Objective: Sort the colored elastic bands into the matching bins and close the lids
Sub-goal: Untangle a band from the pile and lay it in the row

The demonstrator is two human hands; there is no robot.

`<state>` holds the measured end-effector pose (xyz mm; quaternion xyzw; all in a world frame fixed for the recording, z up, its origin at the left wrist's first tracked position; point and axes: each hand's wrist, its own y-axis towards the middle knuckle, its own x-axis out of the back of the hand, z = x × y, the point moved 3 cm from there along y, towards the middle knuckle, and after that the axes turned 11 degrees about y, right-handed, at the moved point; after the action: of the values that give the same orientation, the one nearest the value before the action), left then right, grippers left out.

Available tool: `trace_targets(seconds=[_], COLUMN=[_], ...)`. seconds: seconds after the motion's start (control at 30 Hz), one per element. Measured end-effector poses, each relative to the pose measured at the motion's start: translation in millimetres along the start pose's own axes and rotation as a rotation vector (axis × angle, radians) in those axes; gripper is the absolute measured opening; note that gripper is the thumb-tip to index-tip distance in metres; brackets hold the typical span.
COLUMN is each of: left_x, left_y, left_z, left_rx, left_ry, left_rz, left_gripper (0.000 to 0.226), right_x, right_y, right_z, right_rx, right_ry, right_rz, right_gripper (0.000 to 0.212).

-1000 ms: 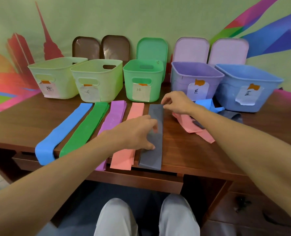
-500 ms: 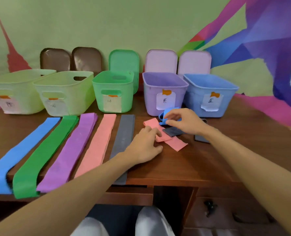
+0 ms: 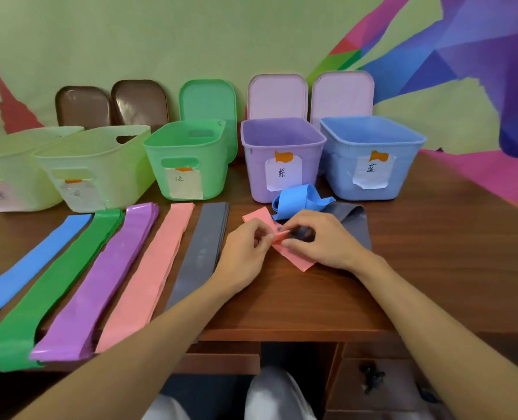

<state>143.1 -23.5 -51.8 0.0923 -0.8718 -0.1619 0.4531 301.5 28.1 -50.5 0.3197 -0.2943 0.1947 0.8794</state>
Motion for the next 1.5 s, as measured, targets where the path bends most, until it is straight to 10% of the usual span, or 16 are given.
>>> trace_targets(seconds=[0.3,0.43,0.63,0.83,1.2,1.5], left_x=[4,0,-3,-1,13,16], left_y=[-4,0,17,32,41,28], left_z=[2,4,2,-4,-20,-7], left_rx=[0.038,0.11,0.267,0.298,0.394,0.245], left_ry=[-0.379,-0.272,-0.088,0.017,-0.586,-0.173], left_rz=[-0.028,0.026,0.093,0.015,0.058,0.309], left_gripper=[0.023,0.05,0.036,0.015,0.016,0.033], right_x=[16,26,35,41,46,48], right_y=[3,1,-1,-4,-9,-11], right_z=[7,6,4,-8,-25,-31], right_rx=[-0.043,-0.156,-0.222,-0.278,-0.359,-0.411], right_ry=[0.471,1.13,1.402,1.473,1.422,1.378], right_rz=[-0.273,-0.354,-0.489,-0.618,-0.846,-1.033], right_gripper=[0.005,0.014,0.01,0.012,0.015,0.013])
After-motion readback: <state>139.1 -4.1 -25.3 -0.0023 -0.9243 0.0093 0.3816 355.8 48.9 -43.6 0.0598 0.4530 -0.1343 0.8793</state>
